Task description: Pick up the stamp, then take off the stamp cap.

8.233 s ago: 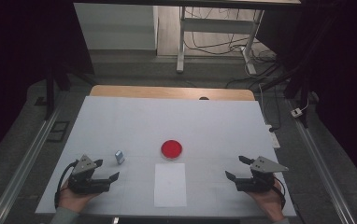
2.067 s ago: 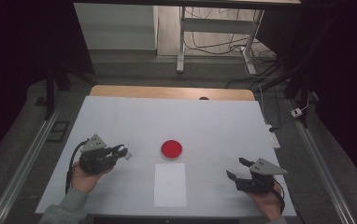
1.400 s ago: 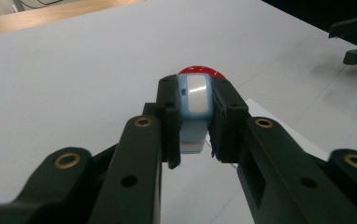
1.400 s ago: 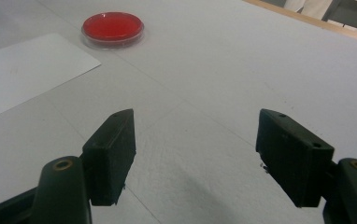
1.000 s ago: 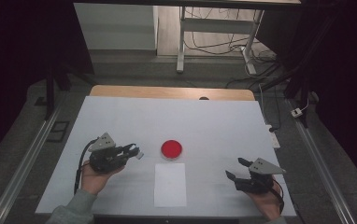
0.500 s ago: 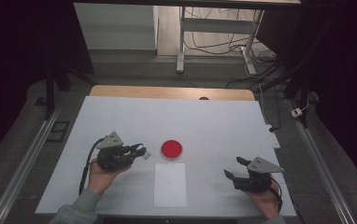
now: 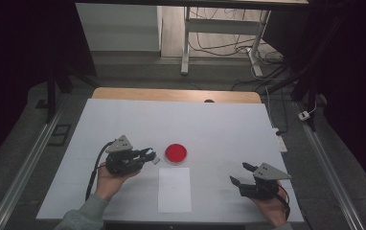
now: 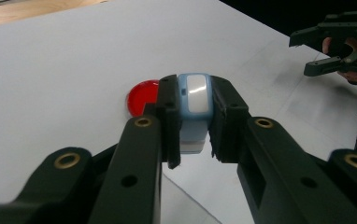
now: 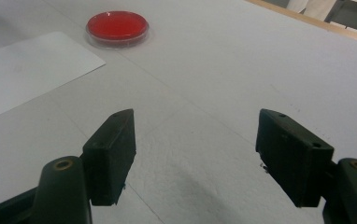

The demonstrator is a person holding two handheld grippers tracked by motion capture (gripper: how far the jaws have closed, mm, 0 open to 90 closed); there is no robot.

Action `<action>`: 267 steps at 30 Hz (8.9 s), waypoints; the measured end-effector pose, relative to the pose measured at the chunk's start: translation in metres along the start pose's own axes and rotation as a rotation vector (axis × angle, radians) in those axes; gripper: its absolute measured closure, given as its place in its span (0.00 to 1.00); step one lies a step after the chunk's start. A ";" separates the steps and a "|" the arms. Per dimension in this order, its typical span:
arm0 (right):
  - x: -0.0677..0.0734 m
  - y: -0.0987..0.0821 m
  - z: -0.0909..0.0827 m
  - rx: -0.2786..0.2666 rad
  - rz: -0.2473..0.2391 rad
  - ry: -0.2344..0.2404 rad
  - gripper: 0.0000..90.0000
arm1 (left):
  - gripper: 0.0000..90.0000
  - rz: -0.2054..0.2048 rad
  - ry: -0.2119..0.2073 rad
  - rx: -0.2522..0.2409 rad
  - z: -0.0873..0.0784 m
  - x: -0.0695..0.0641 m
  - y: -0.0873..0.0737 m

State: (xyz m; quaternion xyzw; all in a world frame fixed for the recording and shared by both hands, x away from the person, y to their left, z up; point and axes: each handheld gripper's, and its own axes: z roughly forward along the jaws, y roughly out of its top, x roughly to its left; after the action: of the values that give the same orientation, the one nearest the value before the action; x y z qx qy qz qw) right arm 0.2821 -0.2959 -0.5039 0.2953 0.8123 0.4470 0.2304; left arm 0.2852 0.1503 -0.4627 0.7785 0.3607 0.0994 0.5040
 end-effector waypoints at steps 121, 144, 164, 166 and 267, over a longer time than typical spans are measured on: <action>0.057 0.025 0.042 -0.045 -0.049 0.086 0.32 | 0.84 0.045 -0.080 0.047 0.039 -0.030 0.003; 0.091 0.039 0.075 -0.042 -0.113 0.144 0.33 | 0.84 0.038 -0.085 0.043 0.045 -0.031 0.004; 0.105 0.048 0.087 -0.041 -0.150 0.132 0.36 | 0.84 0.041 -0.100 0.050 0.058 -0.037 0.007; 0.106 0.049 0.088 -0.040 -0.152 0.131 0.36 | 0.84 0.041 -0.100 0.049 0.058 -0.037 0.007; 0.122 0.061 0.106 -0.002 -0.175 0.057 0.72 | 0.84 0.046 -0.099 0.035 0.061 -0.041 0.003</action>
State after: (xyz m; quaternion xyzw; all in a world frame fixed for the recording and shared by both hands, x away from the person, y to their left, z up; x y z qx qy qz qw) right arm 0.2787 -0.1234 -0.5175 0.2100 0.8409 0.4342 0.2455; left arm 0.2889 0.0789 -0.4803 0.7993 0.3190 0.0662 0.5050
